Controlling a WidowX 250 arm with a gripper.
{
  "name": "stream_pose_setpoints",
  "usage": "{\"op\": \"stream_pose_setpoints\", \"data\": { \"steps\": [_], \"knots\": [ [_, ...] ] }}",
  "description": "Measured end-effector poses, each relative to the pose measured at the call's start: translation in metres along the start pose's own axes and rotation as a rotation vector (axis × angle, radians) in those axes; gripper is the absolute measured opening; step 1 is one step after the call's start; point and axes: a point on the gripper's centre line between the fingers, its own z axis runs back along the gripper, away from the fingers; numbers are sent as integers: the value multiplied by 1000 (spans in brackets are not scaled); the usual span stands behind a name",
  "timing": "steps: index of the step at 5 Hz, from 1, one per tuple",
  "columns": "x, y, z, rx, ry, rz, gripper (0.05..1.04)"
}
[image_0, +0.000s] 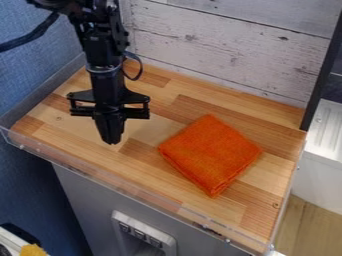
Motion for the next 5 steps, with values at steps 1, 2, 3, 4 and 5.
{"op": "stream_pose_setpoints", "data": {
  "steps": [1,2,3,4,5],
  "knots": [
    [-2,-2,-9,-19,2,5,59],
    [-1,-4,-15,-34,-13,-8,59],
    [3,-1,-22,-38,-24,-6,59],
    [8,-2,-20,-41,-37,-44,59],
    [12,4,-20,-39,-39,-105,59]
  ]
}}
